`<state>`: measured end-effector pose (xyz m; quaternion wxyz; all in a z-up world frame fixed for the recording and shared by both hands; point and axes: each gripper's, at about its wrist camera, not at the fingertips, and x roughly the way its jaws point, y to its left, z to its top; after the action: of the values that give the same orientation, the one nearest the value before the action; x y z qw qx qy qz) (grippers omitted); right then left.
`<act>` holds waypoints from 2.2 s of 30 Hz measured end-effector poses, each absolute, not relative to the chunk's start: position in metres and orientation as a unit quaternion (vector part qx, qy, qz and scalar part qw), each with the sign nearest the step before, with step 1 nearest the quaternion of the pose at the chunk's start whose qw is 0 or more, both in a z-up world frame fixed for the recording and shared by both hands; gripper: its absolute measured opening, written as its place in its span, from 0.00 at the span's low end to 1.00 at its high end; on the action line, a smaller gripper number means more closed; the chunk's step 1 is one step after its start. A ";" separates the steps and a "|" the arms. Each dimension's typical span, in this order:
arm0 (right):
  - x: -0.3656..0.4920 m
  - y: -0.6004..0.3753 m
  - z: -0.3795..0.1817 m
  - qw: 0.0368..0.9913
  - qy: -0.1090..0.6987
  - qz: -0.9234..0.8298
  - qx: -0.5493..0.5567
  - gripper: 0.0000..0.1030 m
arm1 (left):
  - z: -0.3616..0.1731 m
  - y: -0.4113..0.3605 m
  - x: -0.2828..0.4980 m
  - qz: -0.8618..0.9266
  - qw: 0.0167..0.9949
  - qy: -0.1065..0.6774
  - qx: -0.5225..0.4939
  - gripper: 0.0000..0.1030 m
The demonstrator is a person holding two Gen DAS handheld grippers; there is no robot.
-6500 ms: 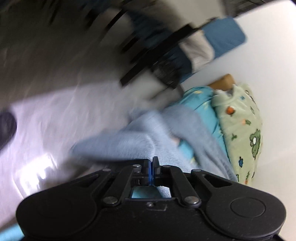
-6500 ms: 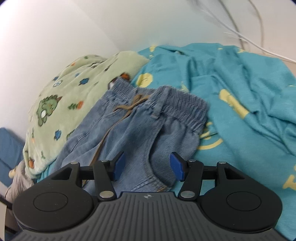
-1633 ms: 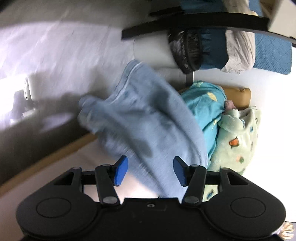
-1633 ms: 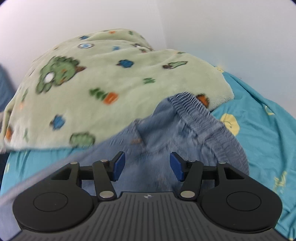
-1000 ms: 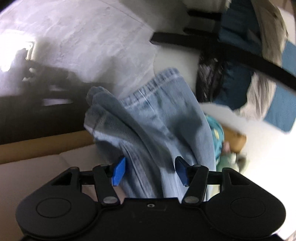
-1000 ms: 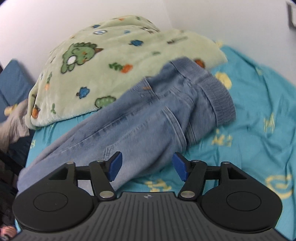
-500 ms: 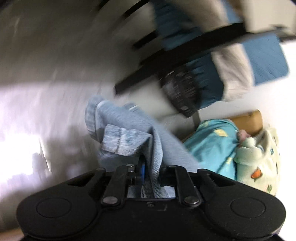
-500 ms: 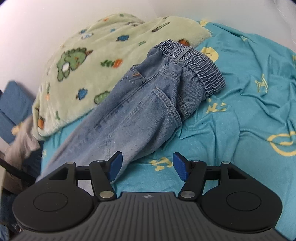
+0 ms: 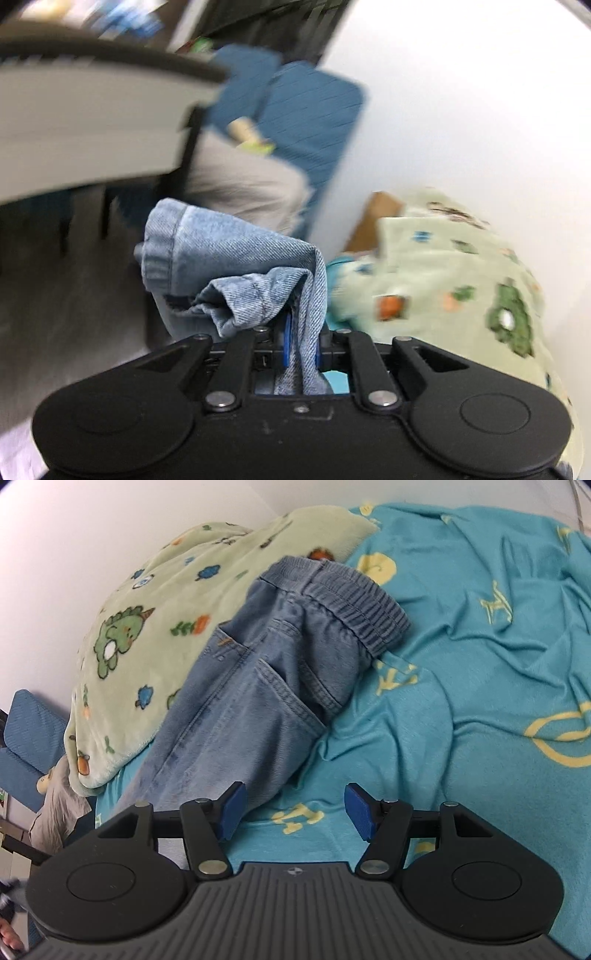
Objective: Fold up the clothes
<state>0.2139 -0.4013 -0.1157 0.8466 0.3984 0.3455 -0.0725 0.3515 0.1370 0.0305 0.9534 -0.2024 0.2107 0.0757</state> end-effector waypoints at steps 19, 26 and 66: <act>0.204 -0.454 -0.106 0.870 0.304 -0.082 0.380 0.61 | -0.086 -0.160 0.314 -0.084 0.945 0.314 0.020 0.10; 0.209 -0.444 -0.111 0.872 0.314 -0.042 0.373 0.60 | -0.089 -0.156 0.284 -0.116 0.939 0.319 0.063 0.23; 0.327 -0.216 -0.064 0.948 0.248 0.143 0.138 0.12 | -0.073 -0.004 0.255 -0.052 0.942 0.321 -0.079 0.43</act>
<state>0.3272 -0.2157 -0.0641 0.9483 0.1383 0.2477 0.1426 0.2555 -0.0039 -0.0735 0.9423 -0.0787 0.3213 -0.0516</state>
